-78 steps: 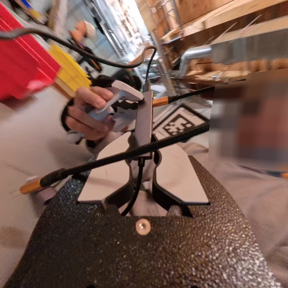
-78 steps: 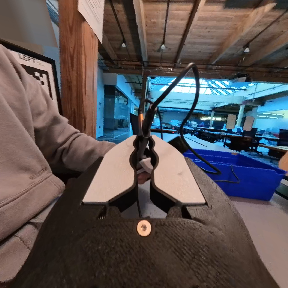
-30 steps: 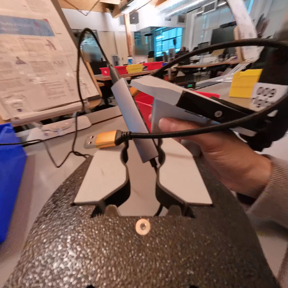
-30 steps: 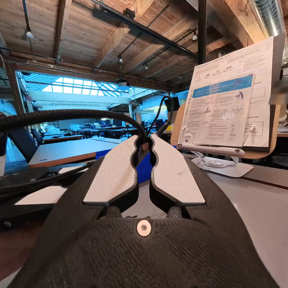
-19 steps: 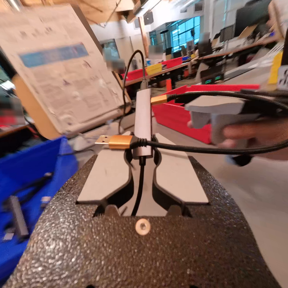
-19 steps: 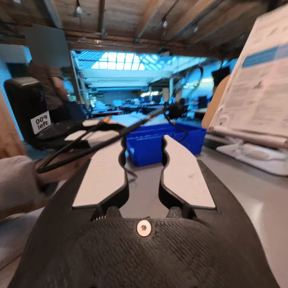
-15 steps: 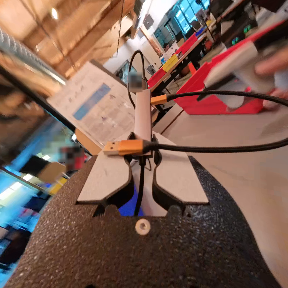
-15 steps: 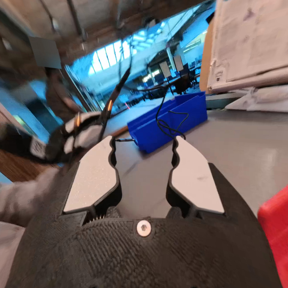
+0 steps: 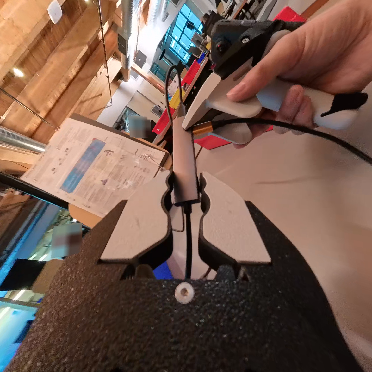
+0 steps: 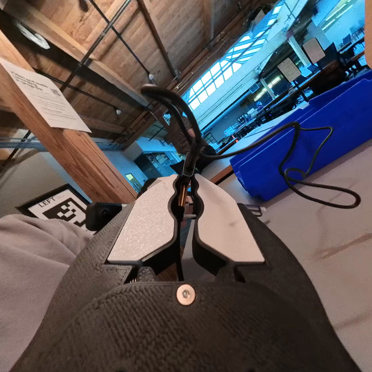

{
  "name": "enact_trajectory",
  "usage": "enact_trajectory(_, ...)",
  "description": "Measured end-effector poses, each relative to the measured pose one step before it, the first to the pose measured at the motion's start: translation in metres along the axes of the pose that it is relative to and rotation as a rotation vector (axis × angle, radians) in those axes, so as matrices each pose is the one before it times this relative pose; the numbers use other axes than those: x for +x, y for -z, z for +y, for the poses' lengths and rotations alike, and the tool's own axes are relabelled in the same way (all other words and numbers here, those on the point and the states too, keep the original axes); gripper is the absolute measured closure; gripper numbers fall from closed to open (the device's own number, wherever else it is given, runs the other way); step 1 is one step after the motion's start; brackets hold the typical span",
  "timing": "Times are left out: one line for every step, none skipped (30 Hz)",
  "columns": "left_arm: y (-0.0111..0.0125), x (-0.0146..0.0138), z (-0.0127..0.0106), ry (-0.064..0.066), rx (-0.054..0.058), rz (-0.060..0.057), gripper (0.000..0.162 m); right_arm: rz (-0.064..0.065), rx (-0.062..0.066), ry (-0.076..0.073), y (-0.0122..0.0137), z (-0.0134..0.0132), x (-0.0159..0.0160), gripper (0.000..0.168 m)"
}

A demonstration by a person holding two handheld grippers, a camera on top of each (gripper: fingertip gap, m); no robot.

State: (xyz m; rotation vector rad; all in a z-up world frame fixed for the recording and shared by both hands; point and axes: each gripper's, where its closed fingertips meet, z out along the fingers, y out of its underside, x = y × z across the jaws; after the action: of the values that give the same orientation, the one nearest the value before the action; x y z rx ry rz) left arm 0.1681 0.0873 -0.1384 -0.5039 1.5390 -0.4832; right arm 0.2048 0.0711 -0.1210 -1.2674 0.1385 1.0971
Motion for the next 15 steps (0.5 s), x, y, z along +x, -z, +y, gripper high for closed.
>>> enact_trajectory(0.00048,-0.00068,0.00033,0.037,0.0093,0.0023,0.138,0.0024,0.0246,-0.0292,-0.00128,-0.00237,0.00025,0.159)
enact_trajectory(0.00165,-0.00214,-0.00205,0.0486,0.0232,-0.0116,0.132,0.0064,0.05,-0.0428,0.00023,-0.00584,0.00149,0.159)
enact_trajectory(0.00241,-0.00253,-0.00344,0.0546,0.0321,-0.0176,0.125,0.0053,0.0452,-0.0475,0.00156,-0.00553,0.00235,0.159)
enact_trajectory(0.00217,-0.00207,-0.00242,0.0494,0.025,-0.015,0.123,-0.0059,0.0214,-0.0502,0.00192,-0.00287,0.00169,0.16)
enact_trajectory(0.00126,-0.00058,-0.00014,0.0406,0.0093,-0.0058,0.124,-0.0079,0.0113,-0.055,0.00193,-0.00129,0.00183,0.16)
enact_trajectory(0.00007,0.0015,0.00162,0.0351,-0.0011,0.0095,0.124,-0.004,0.0105,-0.0483,0.00164,-0.00073,0.00238,0.16)
enact_trajectory(-0.00085,0.00172,0.00198,0.0315,-0.003,0.012,0.123,-0.0003,0.0101,-0.0359,0.00101,-0.00007,0.00277,0.16)
enact_trajectory(-0.00111,0.00076,0.00154,0.0258,0.0006,0.0039,0.122,0.003,0.0073,-0.0313,0.00026,0.00081,0.00301,0.16)
enact_trajectory(-0.00126,0.00015,0.00068,0.0216,0.0053,0.0011,0.124,-0.0044,-0.0029,-0.0306,-0.00083,0.00264,0.00214,0.16)
enact_trajectory(-0.00137,-0.00037,0.0003,0.021,0.0069,-0.0015,0.127,-0.0126,-0.0092,-0.0289,-0.00182,0.00388,0.00087,0.16)
enact_trajectory(-0.00173,0.00011,0.00005,0.0189,0.0077,0.0034,0.128,-0.0025,-0.0014,-0.0074,-0.00169,0.00257,0.00095,0.16)
enact_trajectory(-0.00205,0.00211,0.00033,0.0184,0.0074,0.0179,0.129,-0.0061,-0.0102,-0.0091,-0.00188,0.00278,-0.00061,0.16)
enact_trajectory(-0.0024,0.00278,0.00052,0.0238,0.0061,0.0208,0.13,-0.0156,-0.0234,-0.0136,-0.00218,0.00421,-0.00191,0.16)
enact_trajectory(-0.0023,0.00101,0.00014,0.0266,0.0074,0.0068,0.13,-0.0087,-0.0056,-0.015,-0.00185,0.00215,-0.00104,0.16)
enact_trajectory(-0.00172,-0.00096,-0.00037,0.0227,0.0106,-0.0063,0.131,-0.0009,0.0162,-0.0117,-0.00117,-0.00015,0.00006,0.16)
